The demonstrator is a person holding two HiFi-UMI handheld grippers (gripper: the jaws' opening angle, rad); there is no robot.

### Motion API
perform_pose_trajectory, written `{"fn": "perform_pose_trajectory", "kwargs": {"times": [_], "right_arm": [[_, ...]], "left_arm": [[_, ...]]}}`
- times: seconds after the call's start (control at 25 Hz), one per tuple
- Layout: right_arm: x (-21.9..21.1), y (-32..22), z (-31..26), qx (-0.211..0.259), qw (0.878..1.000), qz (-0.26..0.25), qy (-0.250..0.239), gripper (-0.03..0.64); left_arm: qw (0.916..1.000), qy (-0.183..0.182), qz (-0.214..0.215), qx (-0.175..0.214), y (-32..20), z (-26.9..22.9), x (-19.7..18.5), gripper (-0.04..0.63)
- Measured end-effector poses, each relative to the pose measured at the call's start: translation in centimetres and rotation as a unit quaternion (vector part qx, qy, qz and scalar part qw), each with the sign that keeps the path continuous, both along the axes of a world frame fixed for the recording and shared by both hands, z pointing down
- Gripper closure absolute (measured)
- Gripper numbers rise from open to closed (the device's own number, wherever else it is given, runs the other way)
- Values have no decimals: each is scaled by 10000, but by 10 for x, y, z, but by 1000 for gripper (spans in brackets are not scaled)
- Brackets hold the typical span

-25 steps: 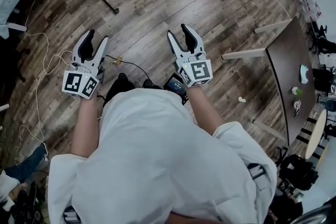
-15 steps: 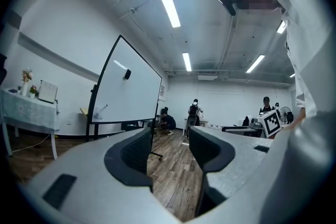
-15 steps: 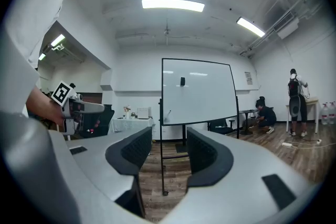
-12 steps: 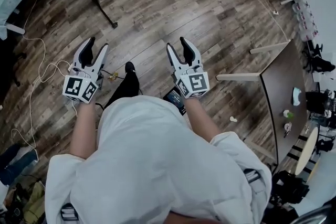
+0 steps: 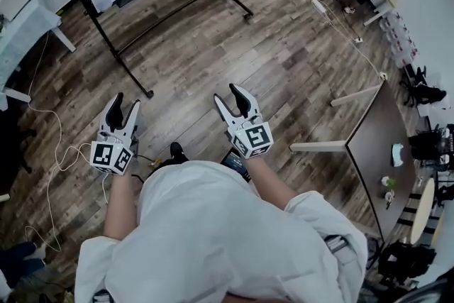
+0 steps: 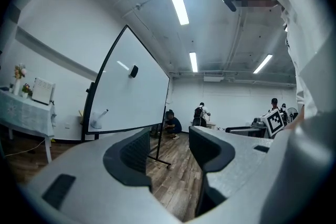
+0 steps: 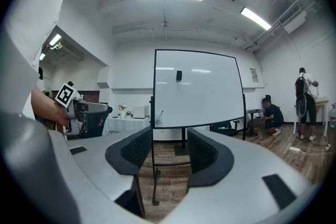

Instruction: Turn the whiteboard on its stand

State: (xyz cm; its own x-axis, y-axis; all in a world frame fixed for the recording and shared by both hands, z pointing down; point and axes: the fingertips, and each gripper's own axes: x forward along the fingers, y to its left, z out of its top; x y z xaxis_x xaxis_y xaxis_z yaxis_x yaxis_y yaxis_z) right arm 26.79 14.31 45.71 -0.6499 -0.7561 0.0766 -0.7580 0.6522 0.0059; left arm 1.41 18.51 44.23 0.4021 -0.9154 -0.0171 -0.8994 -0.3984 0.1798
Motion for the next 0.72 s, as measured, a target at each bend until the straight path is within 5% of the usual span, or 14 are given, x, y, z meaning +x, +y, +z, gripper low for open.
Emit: {"fn": "perform_pose_trajectory", "kwargs": {"times": [0.44, 0.72], "right_arm": [[5, -145, -23, 273, 9990, -352, 67, 410], [27, -268, -6, 109, 9945, -1044, -27, 413]], "left_arm": [[10000, 37, 76, -46, -145, 1, 22, 362], [9961, 97, -873, -42, -239, 4, 22, 362]]}}
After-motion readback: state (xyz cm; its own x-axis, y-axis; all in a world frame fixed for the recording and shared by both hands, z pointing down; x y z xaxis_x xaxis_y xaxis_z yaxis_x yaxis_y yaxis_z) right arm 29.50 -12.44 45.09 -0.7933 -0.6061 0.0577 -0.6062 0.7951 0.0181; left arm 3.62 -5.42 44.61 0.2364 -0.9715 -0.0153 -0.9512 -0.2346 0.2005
